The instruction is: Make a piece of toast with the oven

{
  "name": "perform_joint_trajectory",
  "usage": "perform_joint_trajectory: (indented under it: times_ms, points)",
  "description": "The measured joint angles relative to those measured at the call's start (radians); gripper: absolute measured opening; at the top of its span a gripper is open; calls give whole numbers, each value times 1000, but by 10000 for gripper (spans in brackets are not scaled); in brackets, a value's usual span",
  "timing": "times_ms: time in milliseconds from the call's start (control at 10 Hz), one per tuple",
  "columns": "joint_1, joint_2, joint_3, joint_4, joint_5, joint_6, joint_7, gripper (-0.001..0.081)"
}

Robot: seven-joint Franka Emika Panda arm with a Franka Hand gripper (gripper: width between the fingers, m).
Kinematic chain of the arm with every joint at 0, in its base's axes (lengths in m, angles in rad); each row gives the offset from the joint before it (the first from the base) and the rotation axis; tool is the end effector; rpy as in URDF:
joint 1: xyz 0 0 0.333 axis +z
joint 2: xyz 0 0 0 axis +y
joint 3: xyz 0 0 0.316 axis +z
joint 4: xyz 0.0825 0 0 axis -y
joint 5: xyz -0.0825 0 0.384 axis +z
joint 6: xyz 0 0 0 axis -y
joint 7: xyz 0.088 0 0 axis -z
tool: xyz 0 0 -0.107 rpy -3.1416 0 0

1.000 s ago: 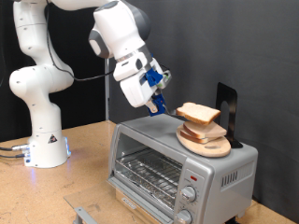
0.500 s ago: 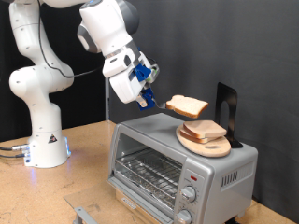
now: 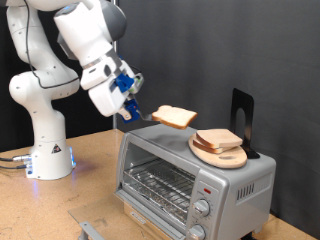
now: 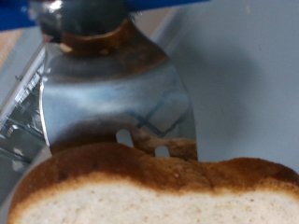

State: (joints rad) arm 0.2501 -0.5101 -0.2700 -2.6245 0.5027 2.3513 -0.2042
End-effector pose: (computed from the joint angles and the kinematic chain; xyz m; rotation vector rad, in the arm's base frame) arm 0.4022 -0.0010 0.4330 -2.6172 0.1563 -0.3294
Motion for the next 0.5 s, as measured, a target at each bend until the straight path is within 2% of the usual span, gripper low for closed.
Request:
perform_joint_trajectory:
  times_ms: [300,500]
  points:
    - [-38,-80,-87,-53,3,-24,-101,465]
    - [-78,-135,-137,-75,-15,-72,-157,465]
